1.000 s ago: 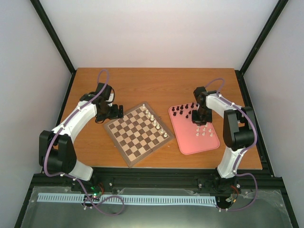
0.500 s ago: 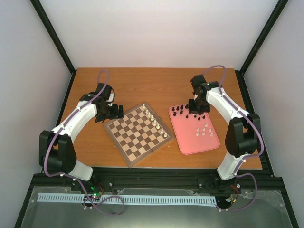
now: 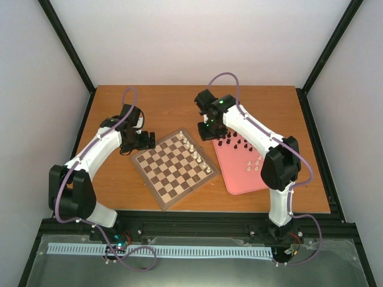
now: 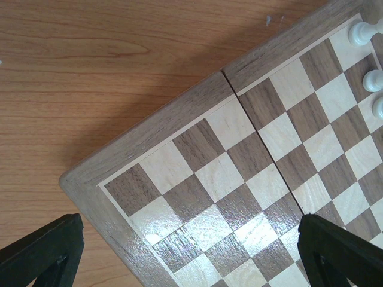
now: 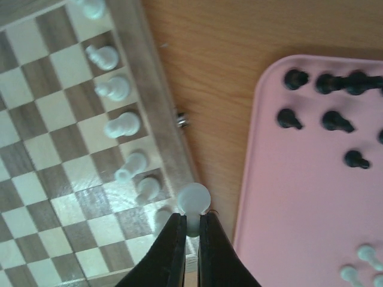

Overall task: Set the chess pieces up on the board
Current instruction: Place the chess piece on the chessboard.

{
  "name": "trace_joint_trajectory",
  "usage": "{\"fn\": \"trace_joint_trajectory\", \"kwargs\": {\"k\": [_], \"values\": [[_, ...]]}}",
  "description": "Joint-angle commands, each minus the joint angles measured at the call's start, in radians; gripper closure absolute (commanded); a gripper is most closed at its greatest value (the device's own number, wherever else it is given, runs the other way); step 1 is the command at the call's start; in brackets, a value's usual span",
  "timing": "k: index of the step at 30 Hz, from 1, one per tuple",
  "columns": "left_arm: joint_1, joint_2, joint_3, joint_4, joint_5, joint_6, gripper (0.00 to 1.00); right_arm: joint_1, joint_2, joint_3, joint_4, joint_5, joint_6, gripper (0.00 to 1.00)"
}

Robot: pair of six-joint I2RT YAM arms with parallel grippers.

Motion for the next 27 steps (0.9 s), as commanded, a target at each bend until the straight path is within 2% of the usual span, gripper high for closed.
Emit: {"fn": "trace_joint_trajectory", "kwargs": {"k": [1, 12, 27], "values": [[-0.006, -0.034, 0.013, -0.004, -0.007, 0.014, 0.00, 0.079, 0.032, 0.041, -0.070, -0.014, 0.018, 0.97], [-0.006, -0.041, 0.006, 0.000, -0.004, 0.012, 0.00, 0.224, 0.091, 0.048, -0.091, -0.075, 0.007, 0.97], [-0.006, -0.041, 0.012, -0.006, -0.007, 0.015, 0.00, 0.241, 0.186, 0.037, -0.034, -0.060, 0.004, 0.97]]}}
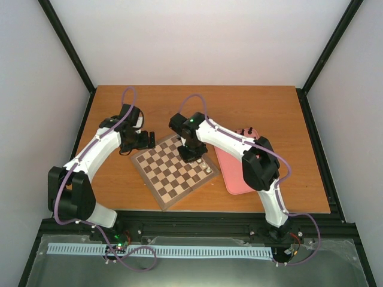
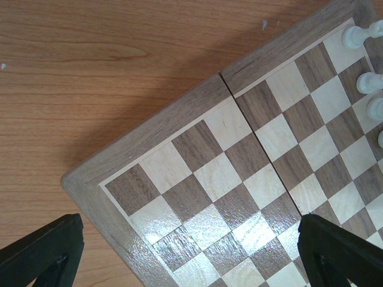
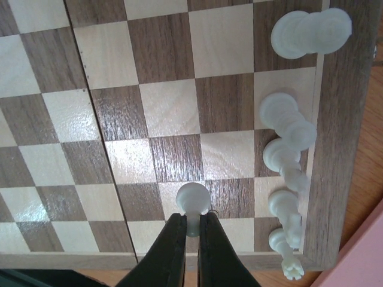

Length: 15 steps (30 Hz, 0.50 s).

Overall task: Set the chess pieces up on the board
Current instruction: Place the chess piece on the chessboard.

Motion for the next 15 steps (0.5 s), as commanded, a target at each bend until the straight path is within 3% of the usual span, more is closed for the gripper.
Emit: {"fn": "trace_joint_trajectory", "kwargs": {"k": [1, 15], "values": [[-0.006, -0.026, 0.012, -0.006, -0.007, 0.014, 0.00, 0.005, 0.024, 0.007, 0.028, 0.031, 0.005, 0.97], [-0.005, -0.019, 0.011, -0.002, -0.007, 0.015, 0.00, -0.011, 0.057, -0.029, 0.046, 0.074, 0.020, 0.97]]}}
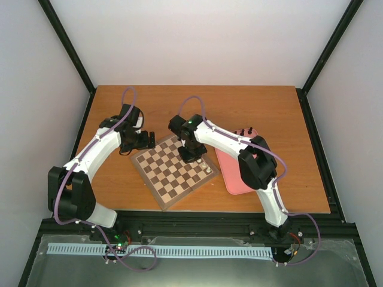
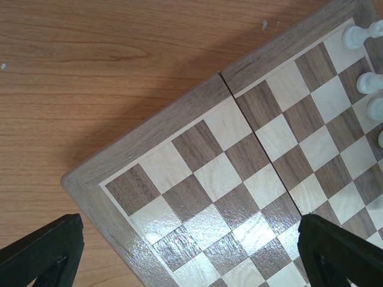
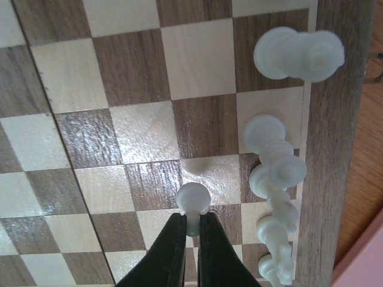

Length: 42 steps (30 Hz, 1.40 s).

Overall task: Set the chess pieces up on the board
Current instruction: Place the chess piece on the chessboard.

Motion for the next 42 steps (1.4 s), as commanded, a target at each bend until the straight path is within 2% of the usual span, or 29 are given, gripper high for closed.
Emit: {"fn": "trace_joint_trajectory", "kwargs": {"k": [1, 21, 27, 38, 42], "values": [[-0.005, -0.019, 0.009, -0.003, -0.008, 0.015, 0.00, -0.011, 0.017, -0.029, 0.009, 0.024, 0.018, 0.97], [-0.004, -0.014, 0.009, -0.002, -0.010, 0.016, 0.00, -0.020, 0.031, -0.052, 0.031, 0.021, 0.015, 0.97], [-0.005, -0.014, 0.007, -0.001, -0.008, 0.015, 0.00, -0.020, 0.035, -0.054, 0.030, 0.028, 0.016, 0.94], [-0.005, -0.015, 0.007, -0.001, -0.007, 0.015, 0.00, -0.020, -0.003, -0.050, 0.036, 0.015, 0.005, 0.79], [-0.005, -0.012, 0.011, 0.000, -0.006, 0.016, 0.00, -0.019, -0.024, -0.045, 0.032, -0.011, -0.004, 0.77]]}}
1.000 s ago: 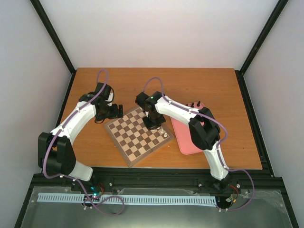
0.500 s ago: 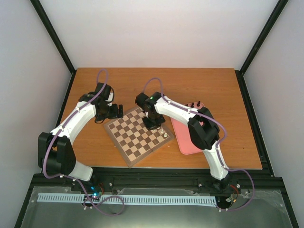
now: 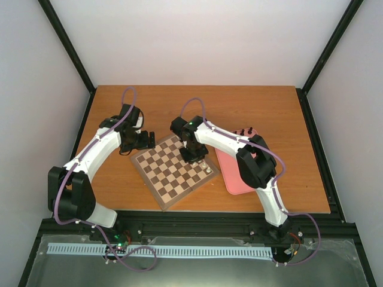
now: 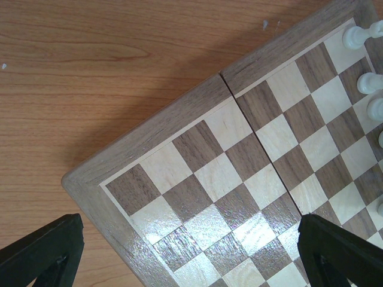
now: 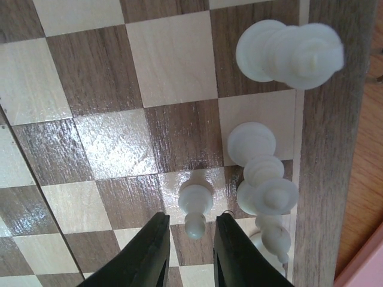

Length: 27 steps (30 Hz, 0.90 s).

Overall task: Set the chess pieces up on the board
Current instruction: Place the chess piece on the chessboard, then pick up the chess piece from the storage box.

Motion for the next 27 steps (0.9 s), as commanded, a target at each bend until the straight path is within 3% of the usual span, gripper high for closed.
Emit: {"fn": "trace_joint_trajectory", "kwargs": {"k": [1, 5, 8, 10, 15, 21, 27], "values": [[-0.005, -0.010, 0.012, 0.001, -0.004, 0.016, 0.00, 0.000, -0.047, 0.003, -0.004, -0.027, -0.011, 0.77], [-0.005, -0.012, 0.009, 0.000, -0.002, 0.015, 0.00, 0.003, -0.093, 0.016, -0.028, -0.042, -0.013, 0.73], [-0.005, -0.013, 0.009, 0.001, -0.006, 0.016, 0.00, 0.003, -0.138, 0.037, -0.063, -0.015, -0.005, 0.49], [-0.005, -0.013, 0.010, -0.001, -0.006, 0.015, 0.00, 0.001, -0.173, 0.043, -0.084, 0.018, 0.002, 0.45], [-0.006, -0.010, 0.014, -0.002, -0.002, 0.016, 0.00, -0.049, -0.295, -0.068, -0.096, 0.081, 0.047, 0.43], [-0.006, -0.008, 0.009, 0.004, 0.008, 0.014, 0.00, -0.275, -0.463, -0.353, 0.010, 0.030, 0.045, 0.43], [-0.006, -0.003, 0.019, 0.001, 0.008, 0.013, 0.00, -0.425, -0.447, -0.464, 0.055, 0.042, -0.023, 0.43]]}}
